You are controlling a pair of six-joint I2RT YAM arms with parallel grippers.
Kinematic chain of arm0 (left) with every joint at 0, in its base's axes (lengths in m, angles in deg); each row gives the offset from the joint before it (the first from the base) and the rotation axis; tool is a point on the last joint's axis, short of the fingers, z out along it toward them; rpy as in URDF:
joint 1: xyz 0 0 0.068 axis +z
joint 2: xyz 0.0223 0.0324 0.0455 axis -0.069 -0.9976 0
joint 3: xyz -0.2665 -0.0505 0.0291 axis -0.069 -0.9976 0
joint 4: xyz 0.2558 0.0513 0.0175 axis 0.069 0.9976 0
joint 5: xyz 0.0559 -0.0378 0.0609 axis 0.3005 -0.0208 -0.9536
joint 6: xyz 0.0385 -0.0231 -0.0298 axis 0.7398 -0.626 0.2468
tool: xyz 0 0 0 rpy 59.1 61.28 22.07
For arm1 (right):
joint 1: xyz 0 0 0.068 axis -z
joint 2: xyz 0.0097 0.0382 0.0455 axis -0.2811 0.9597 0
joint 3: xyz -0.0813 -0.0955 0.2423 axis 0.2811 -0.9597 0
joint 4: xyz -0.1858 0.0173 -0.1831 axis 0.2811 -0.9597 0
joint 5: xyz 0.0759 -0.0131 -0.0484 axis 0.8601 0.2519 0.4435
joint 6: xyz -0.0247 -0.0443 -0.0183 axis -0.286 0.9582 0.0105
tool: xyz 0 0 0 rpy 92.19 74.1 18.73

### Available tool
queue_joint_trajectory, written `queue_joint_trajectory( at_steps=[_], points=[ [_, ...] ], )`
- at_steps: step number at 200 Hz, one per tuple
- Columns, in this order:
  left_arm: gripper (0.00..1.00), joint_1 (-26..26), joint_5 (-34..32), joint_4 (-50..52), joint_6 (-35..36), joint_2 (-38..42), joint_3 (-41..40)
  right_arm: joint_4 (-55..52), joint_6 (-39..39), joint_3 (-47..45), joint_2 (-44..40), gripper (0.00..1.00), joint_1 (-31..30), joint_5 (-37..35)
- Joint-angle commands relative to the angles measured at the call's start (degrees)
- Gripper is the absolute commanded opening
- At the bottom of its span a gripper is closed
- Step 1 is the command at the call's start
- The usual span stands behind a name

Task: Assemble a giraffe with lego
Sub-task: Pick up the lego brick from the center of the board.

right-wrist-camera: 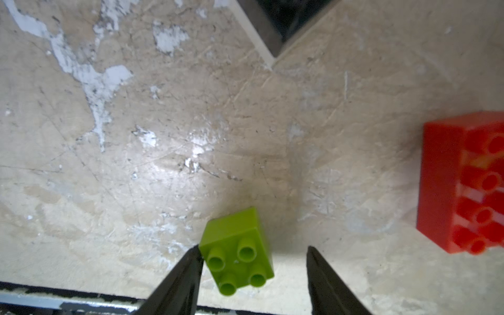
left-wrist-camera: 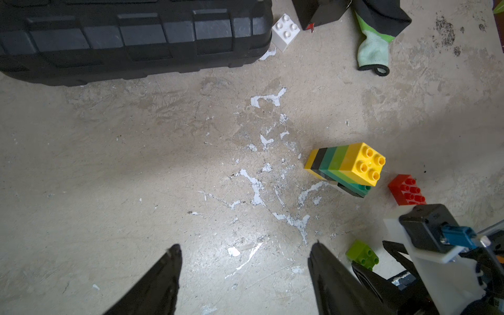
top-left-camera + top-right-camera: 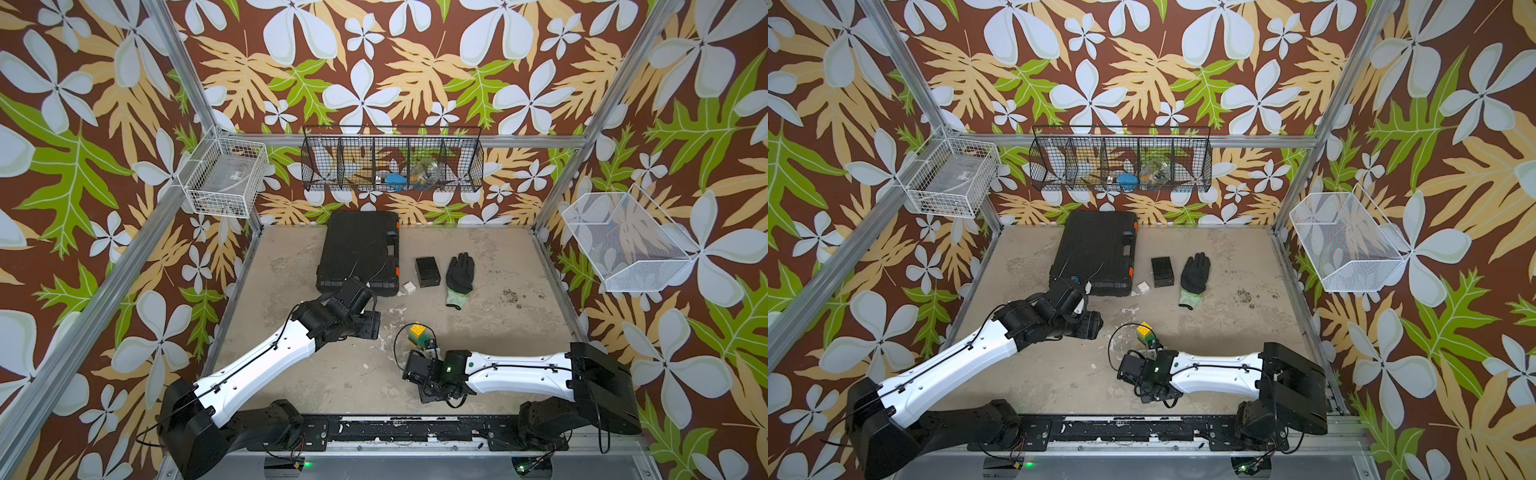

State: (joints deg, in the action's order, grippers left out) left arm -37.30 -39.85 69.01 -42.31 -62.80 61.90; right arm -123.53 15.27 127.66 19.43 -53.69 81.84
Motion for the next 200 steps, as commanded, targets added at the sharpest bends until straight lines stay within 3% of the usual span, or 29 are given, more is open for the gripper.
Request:
queue_joint_trajectory(
  at_steps=[1, 37, 78, 143, 182, 200],
  points=[
    [0.76, 0.16, -0.84, -0.35, -0.98, 0.22, 0.06, 0.8, 1.42, -0.37, -0.25, 0.57, 0.23, -0.27],
    [0.77, 0.14, -1.01, -0.14, -1.43, 0.3, 0.4, 2.1, 2.48, -0.77, -0.09, 0.51, 0.44, 0.16],
    [0.76, 0.13, -1.36, 0.29, -1.68, 0.57, 0.54, 2.28, 2.71, -0.89, -0.34, 0.28, 0.67, 0.1],
    [0.76, 0.12, -1.8, 0.73, -1.54, 0.06, 1.34, 0.93, 4.02, -0.06, -3.89, 0.22, 0.28, 0.28],
    [0.76, 0.12, -2.09, 1.59, -0.65, -0.98, 2.99, -11.06, 6.35, 11.13, -12.49, 0.23, -1.6, -5.39],
    [0.76, 0.12, -1.63, 1.61, -0.72, -1.53, 3.35, -14.91, 10.23, 17.65, -14.39, 0.23, 1.08, -7.73]
  ],
)
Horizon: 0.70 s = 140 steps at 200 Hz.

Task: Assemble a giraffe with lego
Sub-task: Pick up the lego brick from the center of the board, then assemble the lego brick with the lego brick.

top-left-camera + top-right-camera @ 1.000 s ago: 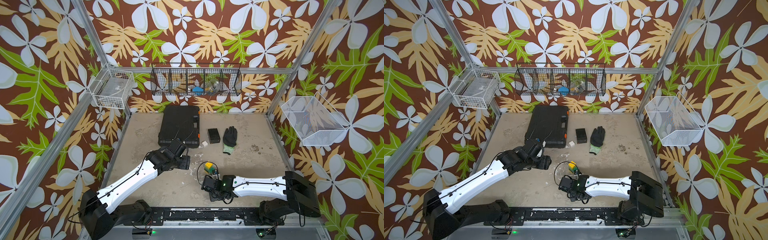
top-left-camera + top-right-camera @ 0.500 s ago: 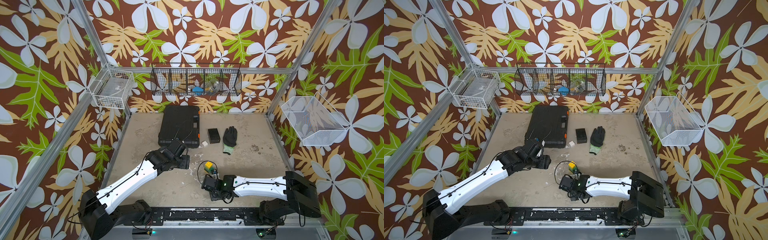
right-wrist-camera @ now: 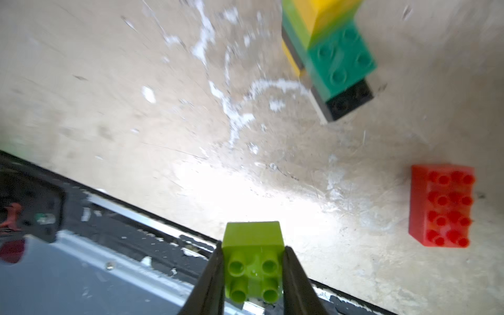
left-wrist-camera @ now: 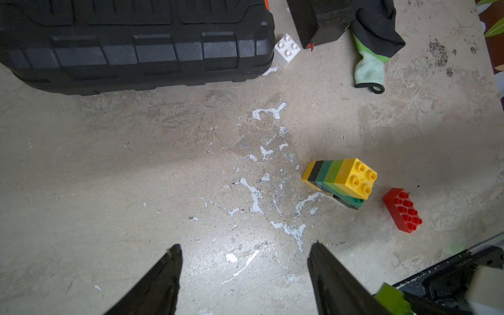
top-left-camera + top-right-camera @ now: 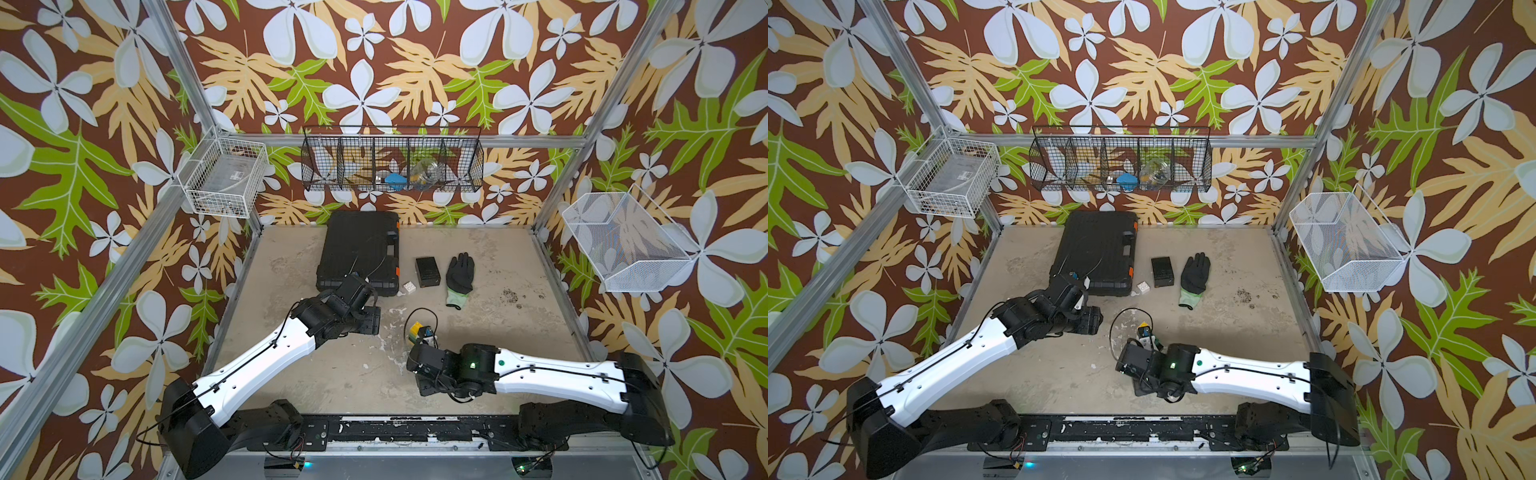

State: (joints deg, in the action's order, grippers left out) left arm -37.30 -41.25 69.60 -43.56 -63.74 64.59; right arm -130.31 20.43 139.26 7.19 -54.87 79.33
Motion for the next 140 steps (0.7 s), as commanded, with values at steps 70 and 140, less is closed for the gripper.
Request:
queue_joint_trajectory(
  at_steps=[70, 140],
  points=[
    [0.76, 0.12, 1.08, 1.45, 0.26, -0.95, -0.07, -15.36, 40.21, 26.97, 12.98, 0.24, 18.95, -0.88],
    [0.76, 0.13, -1.33, 4.03, -0.11, 0.88, -1.55, -9.04, 48.85, 26.36, 19.24, 0.24, 22.38, 3.96]
  ],
)
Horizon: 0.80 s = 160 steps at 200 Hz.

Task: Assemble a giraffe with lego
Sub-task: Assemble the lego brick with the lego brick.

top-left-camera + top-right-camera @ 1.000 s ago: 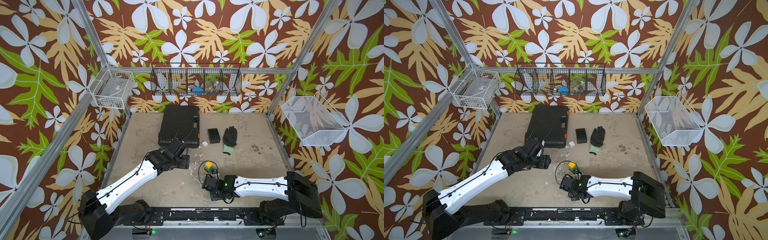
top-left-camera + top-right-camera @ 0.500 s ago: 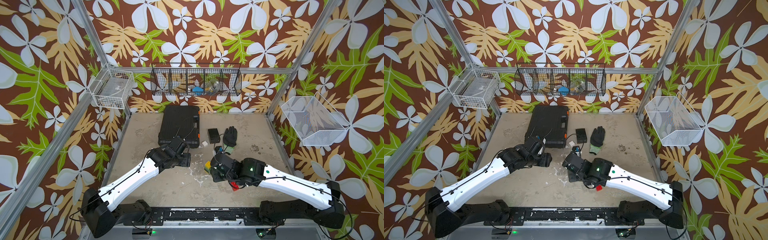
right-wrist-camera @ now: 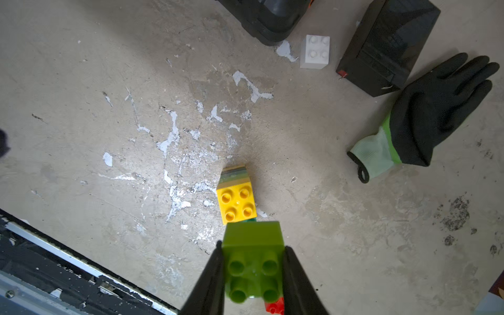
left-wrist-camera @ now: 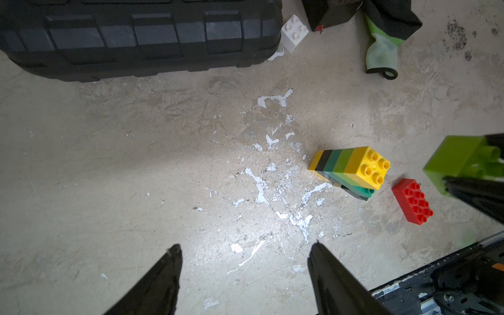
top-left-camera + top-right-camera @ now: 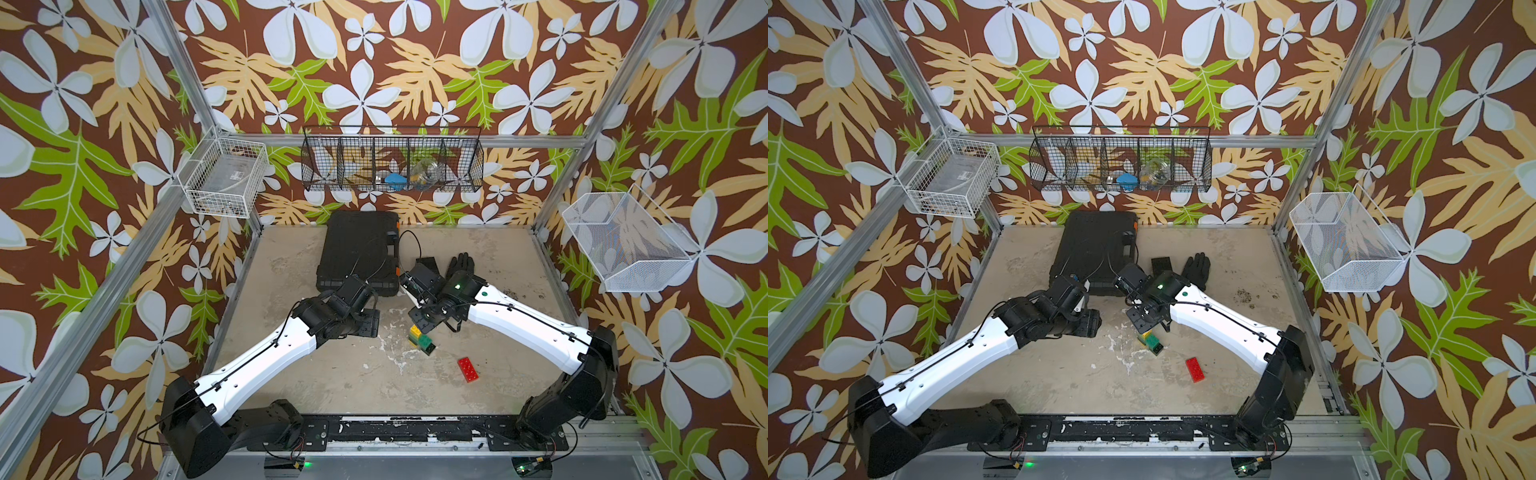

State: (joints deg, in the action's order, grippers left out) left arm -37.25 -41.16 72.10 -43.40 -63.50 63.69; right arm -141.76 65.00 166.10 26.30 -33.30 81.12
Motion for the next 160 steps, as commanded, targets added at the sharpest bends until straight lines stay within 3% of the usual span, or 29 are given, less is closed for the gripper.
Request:
queue_joint_trajectory(
  at_steps=[1, 160],
  points=[
    [0.77, 0.08, -1.44, 1.63, -0.3, 0.65, -0.73, 2.45, 4.37, -0.49, 0.15, 0.24, 0.87, 2.2],
    [0.77, 0.08, -2.33, 1.89, -0.34, 0.39, -1.2, 2.54, 10.15, -1.0, 5.36, 0.25, 2.81, 7.83]
  ],
)
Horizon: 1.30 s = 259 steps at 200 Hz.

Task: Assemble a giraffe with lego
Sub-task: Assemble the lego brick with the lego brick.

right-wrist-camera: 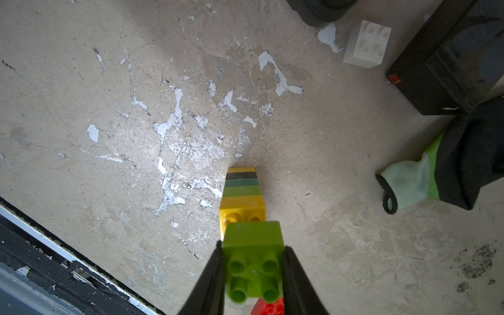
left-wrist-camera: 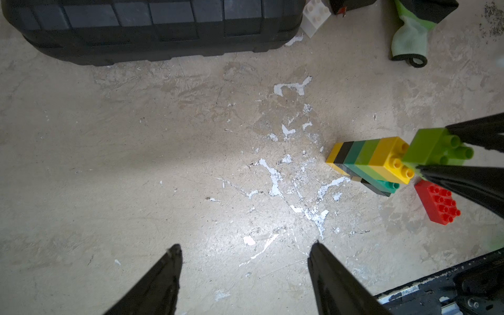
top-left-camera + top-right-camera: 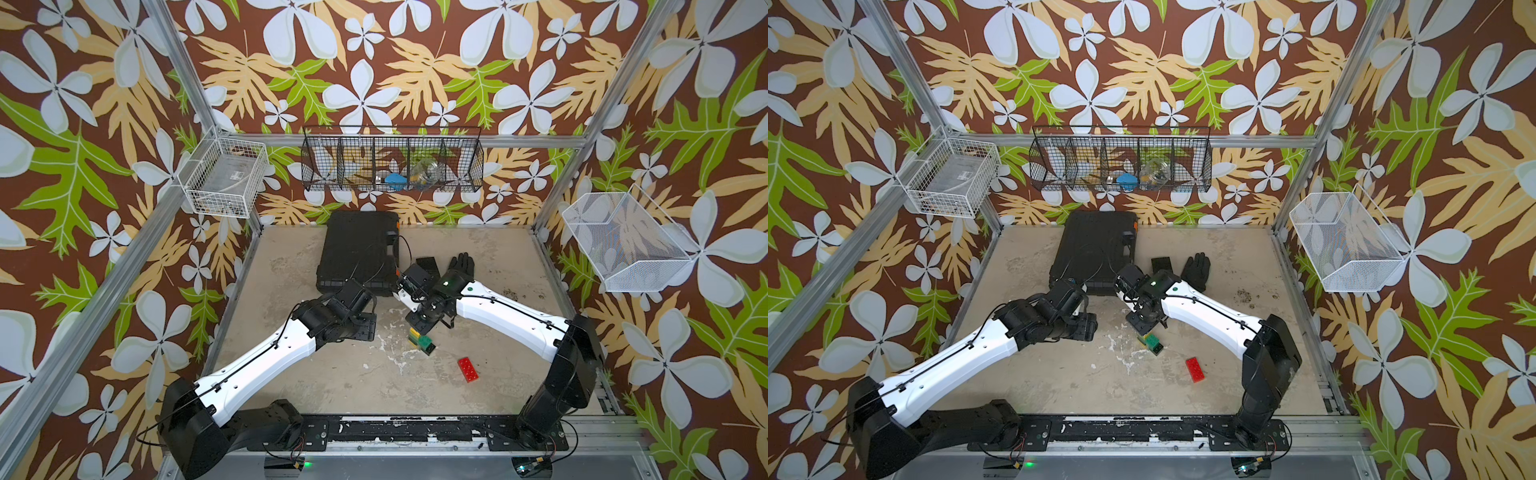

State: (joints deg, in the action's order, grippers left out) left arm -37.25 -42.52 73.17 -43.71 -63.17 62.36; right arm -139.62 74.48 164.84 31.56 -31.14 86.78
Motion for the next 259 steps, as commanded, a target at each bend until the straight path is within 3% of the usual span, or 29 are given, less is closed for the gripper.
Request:
queue_joint_trajectory(
  at_steps=[1, 224, 259],
  points=[
    [0.76, 0.08, -0.99, 0.82, -0.03, 0.06, 0.15, 0.42, 0.68, 0.25, 0.09, 0.25, 0.68, 2.27],
    [0.76, 0.08, -1.37, 0.57, -0.09, 0.05, 0.22, -0.39, 1.48, -4.56, 2.93, 0.26, 3.15, 6.53],
    [0.76, 0.08, -1.4, 0.64, -0.06, 0.1, 0.76, -0.39, 1.07, -4.3, 2.36, 0.31, 3.2, 6.0]
  ],
)
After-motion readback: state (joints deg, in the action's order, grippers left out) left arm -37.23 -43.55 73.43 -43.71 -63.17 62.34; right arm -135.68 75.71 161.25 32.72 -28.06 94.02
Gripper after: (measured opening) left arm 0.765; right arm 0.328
